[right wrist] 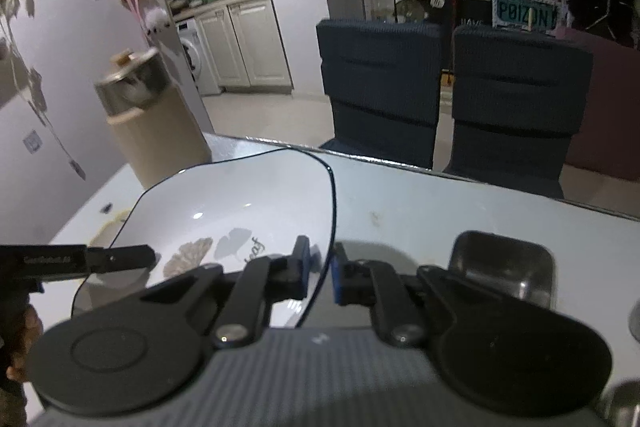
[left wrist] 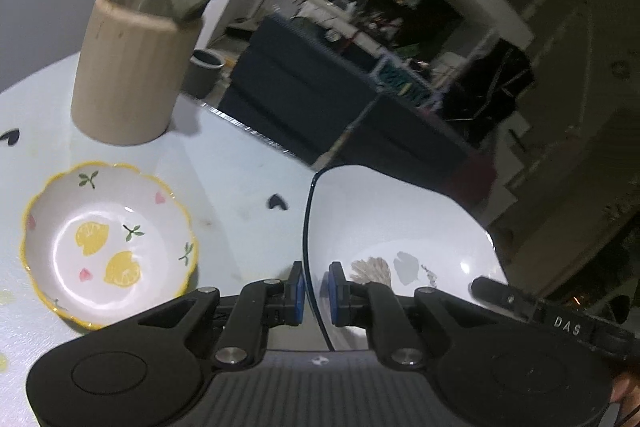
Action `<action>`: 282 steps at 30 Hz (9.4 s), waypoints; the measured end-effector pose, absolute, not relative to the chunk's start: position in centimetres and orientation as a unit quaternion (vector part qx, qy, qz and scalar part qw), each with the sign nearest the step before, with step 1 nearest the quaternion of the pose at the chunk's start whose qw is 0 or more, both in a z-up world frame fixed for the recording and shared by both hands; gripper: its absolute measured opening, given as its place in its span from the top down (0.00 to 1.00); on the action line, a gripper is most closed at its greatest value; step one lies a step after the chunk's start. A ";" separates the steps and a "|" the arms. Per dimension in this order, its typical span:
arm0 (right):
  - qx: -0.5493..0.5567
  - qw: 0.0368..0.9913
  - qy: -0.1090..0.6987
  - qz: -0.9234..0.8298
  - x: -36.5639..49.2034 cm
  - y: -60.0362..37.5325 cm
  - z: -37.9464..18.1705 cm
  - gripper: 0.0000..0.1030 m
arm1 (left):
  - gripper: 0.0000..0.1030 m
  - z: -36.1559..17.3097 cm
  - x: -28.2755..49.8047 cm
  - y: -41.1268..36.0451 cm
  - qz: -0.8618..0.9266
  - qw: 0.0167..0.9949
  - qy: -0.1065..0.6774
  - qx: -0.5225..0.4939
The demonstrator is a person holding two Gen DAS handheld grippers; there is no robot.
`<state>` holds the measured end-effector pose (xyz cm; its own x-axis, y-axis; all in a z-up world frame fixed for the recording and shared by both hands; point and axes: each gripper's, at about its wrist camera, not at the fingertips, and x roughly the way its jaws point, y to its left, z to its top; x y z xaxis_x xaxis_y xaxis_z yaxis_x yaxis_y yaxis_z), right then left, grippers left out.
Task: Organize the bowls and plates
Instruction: 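Lift the plate with both grippers and carry it toward the cream bowl, then lower the plate onto the table and open both grippers, then close the left gripper on the cream bowl handle while the right gripper grips its rim, then lift the cream bowl with both grippers and carry it over the plate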
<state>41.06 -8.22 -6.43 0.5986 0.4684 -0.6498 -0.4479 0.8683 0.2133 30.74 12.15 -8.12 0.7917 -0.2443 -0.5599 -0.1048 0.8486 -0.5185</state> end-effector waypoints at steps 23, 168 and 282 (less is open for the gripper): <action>0.095 0.856 0.441 0.251 22.7 -11.2 -7.4 0.86 | 0.89 -8.4 19.0 11.4 -0.130 0.906 0.379 -0.139; 0.209 0.854 0.473 0.053 30.0 -25.2 -14.5 0.38 | 0.47 -13.8 31.5 -2.1 -0.074 0.885 0.449 -0.094; 0.101 0.875 0.439 0.178 21.8 -11.5 -9.0 0.70 | 0.73 -8.2 16.3 9.3 -0.082 0.917 0.386 -0.058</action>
<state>21.82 -11.51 -8.97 0.5509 0.4006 -0.7321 -0.2224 0.9160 0.3339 16.32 9.25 -8.24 0.6885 -0.1947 -0.6986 0.1051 0.9799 -0.1696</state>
